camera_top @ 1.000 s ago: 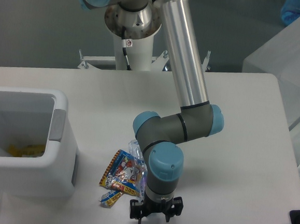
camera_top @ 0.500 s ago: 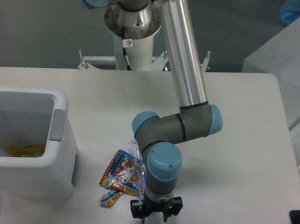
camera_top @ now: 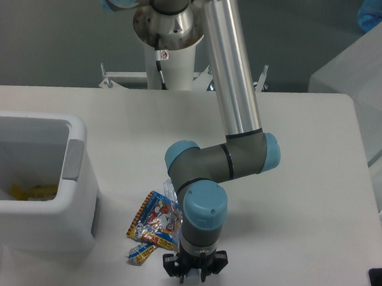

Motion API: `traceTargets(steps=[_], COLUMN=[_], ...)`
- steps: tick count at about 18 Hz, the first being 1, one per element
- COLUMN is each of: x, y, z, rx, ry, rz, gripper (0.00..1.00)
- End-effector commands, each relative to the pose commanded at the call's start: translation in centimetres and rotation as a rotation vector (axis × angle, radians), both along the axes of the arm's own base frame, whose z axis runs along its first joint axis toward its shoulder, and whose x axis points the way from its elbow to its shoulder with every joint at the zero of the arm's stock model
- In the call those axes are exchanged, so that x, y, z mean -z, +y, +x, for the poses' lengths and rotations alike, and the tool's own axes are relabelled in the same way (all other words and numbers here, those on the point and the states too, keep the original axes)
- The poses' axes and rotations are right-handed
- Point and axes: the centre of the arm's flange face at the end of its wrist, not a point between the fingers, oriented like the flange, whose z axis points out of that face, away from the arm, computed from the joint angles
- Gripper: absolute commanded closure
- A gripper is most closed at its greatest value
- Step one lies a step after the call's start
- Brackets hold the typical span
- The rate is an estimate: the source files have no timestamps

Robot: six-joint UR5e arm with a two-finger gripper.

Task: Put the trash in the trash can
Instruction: 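Lift the clear plastic bottle up off the wrappers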

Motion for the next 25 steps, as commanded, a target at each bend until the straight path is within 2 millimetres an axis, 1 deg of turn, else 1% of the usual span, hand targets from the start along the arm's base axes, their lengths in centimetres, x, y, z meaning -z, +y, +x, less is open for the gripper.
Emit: traceTargets(steps=[2, 10, 13, 15, 16, 18, 20, 22, 23, 25], x=[0.3, 0.0, -0.7, -3.3, -5.3, -9.7, -14.1, -18.1, -20.0, -22.6], y=[-0.2, -0.2, -0.2, -0.6, -1.0, -2.1, -2.1, -2.7, -2.6, -2.8], z=[0.3, 0.4, 0.3, -0.3, -0.8, -2.2, -2.6, -3.8, -4.1, -5.0], rx=[0.003, 0.004, 0.004, 0.001, -0.006, -0.028, -0.043, -0.118, -0.158, -0.215], ry=[-0.005, -0.006, 0.002, 0.028, 0.048, 0.095, 0.137, 0.158, 0.174, 0.209], rz=[-0.006, -0.002, 0.007, 0.034, 0.054, 0.1, 0.162, 0.232, 0.272, 0.341], gripper=[0.67, 0.7, 0.7, 0.7, 0.7, 0.7, 0.7, 0.7, 0.7, 0.69])
